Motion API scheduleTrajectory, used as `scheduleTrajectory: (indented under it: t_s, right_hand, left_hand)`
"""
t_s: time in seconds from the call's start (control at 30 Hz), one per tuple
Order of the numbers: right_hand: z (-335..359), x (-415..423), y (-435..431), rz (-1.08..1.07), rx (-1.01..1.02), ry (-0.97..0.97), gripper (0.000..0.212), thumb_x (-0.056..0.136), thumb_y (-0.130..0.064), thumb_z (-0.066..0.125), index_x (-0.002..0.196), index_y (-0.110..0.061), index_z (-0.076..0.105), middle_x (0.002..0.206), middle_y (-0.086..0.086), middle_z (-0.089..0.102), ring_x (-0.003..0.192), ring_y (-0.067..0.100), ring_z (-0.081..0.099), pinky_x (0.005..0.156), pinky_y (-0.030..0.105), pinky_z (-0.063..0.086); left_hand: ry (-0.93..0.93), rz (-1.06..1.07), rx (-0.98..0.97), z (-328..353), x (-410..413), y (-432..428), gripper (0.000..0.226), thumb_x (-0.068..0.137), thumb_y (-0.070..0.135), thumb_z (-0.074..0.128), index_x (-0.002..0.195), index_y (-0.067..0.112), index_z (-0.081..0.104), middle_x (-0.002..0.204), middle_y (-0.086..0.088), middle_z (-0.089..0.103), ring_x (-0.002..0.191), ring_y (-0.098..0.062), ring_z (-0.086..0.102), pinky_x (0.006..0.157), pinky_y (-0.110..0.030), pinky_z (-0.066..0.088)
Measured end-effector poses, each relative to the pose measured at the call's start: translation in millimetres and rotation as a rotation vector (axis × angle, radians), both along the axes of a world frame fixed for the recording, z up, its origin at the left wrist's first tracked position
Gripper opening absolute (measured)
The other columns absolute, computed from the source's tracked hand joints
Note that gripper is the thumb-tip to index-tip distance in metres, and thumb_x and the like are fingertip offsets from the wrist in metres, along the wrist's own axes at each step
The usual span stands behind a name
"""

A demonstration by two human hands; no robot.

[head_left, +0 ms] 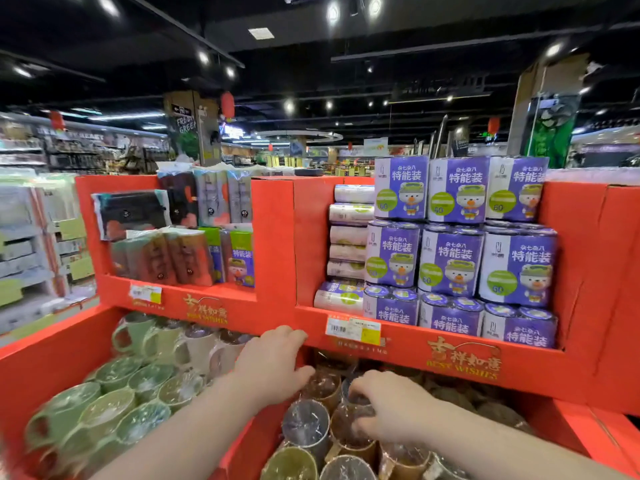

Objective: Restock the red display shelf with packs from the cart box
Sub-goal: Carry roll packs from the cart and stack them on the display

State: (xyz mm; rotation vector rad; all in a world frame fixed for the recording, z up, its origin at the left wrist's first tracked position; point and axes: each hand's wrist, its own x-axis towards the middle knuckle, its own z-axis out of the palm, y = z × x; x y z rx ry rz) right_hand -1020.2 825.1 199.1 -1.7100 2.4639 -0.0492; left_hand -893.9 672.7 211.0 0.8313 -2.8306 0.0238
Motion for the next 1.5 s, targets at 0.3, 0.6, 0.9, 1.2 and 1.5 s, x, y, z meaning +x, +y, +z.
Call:
scheduleTrajectory:
  t_s: [0.3,0.6,0.9,1.2,1.5]
  right_hand:
    - [2,131,-65,0.167,-0.091,-0.015,0.042,0.086,-0.038,0.059,0.124,-0.022,0.055,0.129,0.006,0.055,0.121,0.027,0.051,0.099,0.035,0.042]
    - [3,314,-132,0.306,-0.167,-0.153,0.045,0.087,-0.031,0.058,0.129,-0.017,0.053,0.133,0.007,0.056,0.122,0.027,0.052,0.099,0.035,0.044]
    - [-19,455,-188,0.513,-0.172,-0.231,0.043,0.086,-0.033,0.06,0.127,-0.021,0.055,0.13,0.004,0.057,0.12,0.023,0.053,0.099,0.033,0.044]
    - [-83,556,-257,0.701,0.038,-0.264,0.042,0.086,-0.035,0.058,0.126,-0.022,0.053,0.127,0.0,0.056,0.116,0.021,0.054,0.095,0.037,0.046]
    - [-157,609,-345,0.806,0.282,-0.201,0.045,0.087,-0.037,0.052,0.131,-0.028,0.046,0.137,-0.001,0.047,0.122,0.024,0.05,0.098,0.035,0.044]
  left_hand:
    - [-0.093,0.22,0.116,-54,178,-22,0.06,0.09,0.048,0.049,0.144,0.025,0.034,0.148,0.0,0.035,0.134,-0.02,0.04,0.106,-0.033,0.037]
    - [-0.169,0.46,0.272,-113,395,-12,0.054,0.084,0.054,0.048,0.132,0.03,0.045,0.135,0.004,0.045,0.126,-0.018,0.047,0.1,-0.032,0.042]
    - [-0.188,0.719,0.424,-159,545,8,0.06,0.089,0.046,0.046,0.144,0.025,0.034,0.142,-0.002,0.042,0.131,-0.023,0.042,0.107,-0.037,0.037]
    - [-0.208,0.936,0.459,-169,637,-17,0.05,0.09,0.044,0.049,0.134,0.022,0.043,0.131,-0.004,0.049,0.124,-0.025,0.046,0.098,-0.036,0.039]
    - [-0.248,1.066,0.406,-154,694,-125,0.051,0.091,0.045,0.048,0.135,0.02,0.042,0.136,-0.004,0.047,0.125,-0.026,0.047,0.101,-0.039,0.041]
